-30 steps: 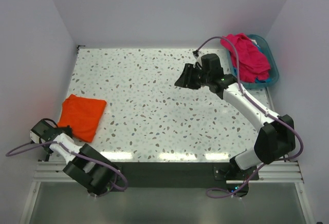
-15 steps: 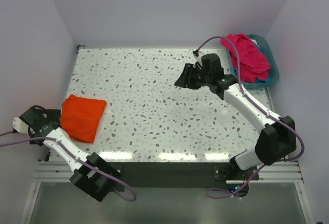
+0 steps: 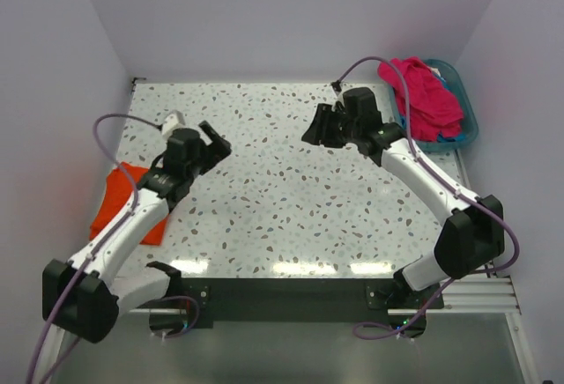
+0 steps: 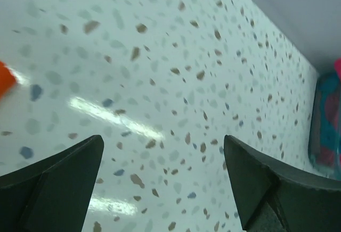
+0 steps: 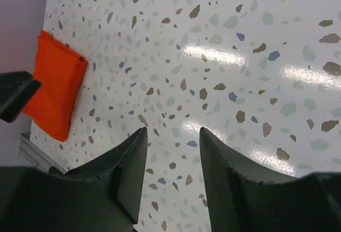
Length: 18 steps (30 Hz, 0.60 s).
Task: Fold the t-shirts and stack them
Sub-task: Reset both grippers
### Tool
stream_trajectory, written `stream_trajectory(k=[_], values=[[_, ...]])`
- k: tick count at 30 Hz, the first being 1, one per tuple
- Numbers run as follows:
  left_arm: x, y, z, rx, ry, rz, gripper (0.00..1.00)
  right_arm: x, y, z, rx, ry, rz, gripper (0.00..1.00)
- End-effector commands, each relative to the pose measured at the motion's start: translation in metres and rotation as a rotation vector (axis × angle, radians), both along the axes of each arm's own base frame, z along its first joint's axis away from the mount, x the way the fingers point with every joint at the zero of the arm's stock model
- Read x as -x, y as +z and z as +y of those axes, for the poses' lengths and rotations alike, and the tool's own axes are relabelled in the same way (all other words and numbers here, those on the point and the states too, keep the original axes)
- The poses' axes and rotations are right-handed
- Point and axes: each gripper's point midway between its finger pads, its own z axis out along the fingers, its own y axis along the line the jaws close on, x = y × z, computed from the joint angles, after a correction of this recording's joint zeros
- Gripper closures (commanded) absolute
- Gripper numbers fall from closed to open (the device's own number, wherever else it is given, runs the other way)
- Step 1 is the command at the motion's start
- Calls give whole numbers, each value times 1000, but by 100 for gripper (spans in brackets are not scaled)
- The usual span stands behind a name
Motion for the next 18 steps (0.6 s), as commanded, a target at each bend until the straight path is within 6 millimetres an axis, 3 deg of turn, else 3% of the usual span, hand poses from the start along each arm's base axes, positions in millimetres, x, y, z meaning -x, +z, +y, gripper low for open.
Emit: stream_trajectory(k=[1,3,5,6,8,12,18], values=[[-29,32,-66,-13,-120,-111,0,-9,11,-8,47,-38,-51,52],[-22,30,-112,-49,-278,-107,0,-6,12,-15,68,-52,-64,52],[-19,25,-142,-97,-393,-85,0,0,11,-23,101,-55,-74,51],[-8,23,-165,-98,-486,-78,0,6,12,-31,113,-74,-86,51],[8,19,-187,-128,-591,-73,0,14,14,-39,122,-80,-110,51],[22,12,-192,-175,-691,-39,0,42,5,-64,138,-138,-129,49],[36,16,-178,-254,-747,-64,0,58,-14,-73,140,-158,-97,52]])
